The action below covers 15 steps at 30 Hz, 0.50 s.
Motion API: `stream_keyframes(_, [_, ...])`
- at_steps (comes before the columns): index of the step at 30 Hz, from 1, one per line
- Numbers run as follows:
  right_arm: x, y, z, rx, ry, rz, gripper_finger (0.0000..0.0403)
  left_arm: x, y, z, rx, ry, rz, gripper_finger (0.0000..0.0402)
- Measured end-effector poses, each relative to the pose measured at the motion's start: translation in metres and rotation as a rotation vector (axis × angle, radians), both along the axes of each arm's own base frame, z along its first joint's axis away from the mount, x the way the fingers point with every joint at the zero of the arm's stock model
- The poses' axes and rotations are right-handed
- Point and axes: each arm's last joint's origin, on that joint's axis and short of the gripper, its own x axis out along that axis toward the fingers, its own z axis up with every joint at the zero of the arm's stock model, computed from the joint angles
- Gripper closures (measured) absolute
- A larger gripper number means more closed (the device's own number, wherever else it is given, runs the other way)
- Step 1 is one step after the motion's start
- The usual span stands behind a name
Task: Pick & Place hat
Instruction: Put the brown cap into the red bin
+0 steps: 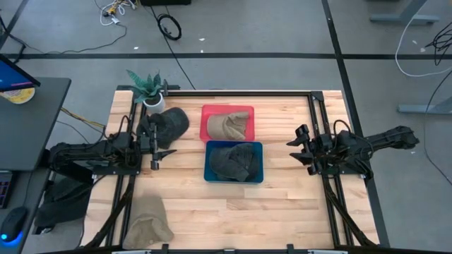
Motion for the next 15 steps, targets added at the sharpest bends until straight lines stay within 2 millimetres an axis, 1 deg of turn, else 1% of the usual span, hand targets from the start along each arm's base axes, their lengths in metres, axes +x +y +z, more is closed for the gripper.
stream_keyframes(3, [-0.003,-0.001,-0.001,-0.017,0.004,-0.007,0.0218,0.0,0.0,0.0,0.0,0.0,0.0,0.0195])
stream_keyframes(9, [-0.008,-0.002,-0.007,-0.022,0.065,-0.024,0.0218,0.0,0.0,0.0,0.0,0.0,0.0,0.0195])
stream_keyframes(15, [-0.008,-0.002,-0.022,-0.053,0.217,-0.024,0.0218,0.0,0.0,0.0,0.0,0.0,0.0,0.0195])
